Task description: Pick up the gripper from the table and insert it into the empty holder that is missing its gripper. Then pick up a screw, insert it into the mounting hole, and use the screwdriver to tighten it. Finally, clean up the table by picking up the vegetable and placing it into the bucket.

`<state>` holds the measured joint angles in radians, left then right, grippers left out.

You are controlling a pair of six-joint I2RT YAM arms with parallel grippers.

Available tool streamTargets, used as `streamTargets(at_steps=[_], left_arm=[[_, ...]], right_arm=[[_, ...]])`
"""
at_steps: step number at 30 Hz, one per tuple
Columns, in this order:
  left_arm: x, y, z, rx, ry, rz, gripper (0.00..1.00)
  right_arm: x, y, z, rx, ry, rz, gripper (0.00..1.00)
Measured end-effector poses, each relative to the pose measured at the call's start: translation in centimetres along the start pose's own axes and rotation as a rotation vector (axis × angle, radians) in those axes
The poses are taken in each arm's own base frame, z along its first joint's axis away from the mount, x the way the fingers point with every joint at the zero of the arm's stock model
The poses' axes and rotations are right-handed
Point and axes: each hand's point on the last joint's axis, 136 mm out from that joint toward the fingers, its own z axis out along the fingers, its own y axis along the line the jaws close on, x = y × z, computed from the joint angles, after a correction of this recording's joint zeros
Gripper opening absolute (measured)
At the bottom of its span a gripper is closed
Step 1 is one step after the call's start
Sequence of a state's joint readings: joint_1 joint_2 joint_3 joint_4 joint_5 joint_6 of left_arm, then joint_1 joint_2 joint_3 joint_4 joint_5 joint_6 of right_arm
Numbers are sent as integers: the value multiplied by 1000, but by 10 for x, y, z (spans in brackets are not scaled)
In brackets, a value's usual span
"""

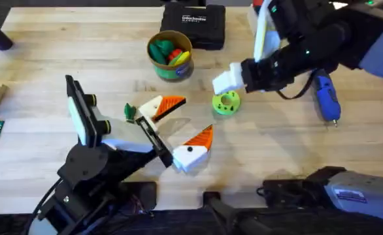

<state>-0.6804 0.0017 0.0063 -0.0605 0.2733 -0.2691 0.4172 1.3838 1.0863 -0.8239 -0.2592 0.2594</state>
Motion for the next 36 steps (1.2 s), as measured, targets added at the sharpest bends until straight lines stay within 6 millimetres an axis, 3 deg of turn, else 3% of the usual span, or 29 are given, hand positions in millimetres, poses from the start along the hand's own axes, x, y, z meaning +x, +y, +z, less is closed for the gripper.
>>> streamTargets(at_steps=[6,9,14,26,32,36], left_arm=[[0,0,0,0,0,0,990],[0,0,0,0,0,0,990],[0,0,0,0,0,0,990],[0,0,0,0,0,0,990],[0,0,0,0,0,0,990],[0,0,0,0,0,0,990]], right_arm=[[22,-10,6,200,65,-129,978],[23,-13,10,241,72,-146,861],[26,-19,21,270,110,-125,749],[37,-14,41,272,183,-135,719],[29,-11,45,261,151,-138,524],[34,-16,56,275,193,-132,424]])
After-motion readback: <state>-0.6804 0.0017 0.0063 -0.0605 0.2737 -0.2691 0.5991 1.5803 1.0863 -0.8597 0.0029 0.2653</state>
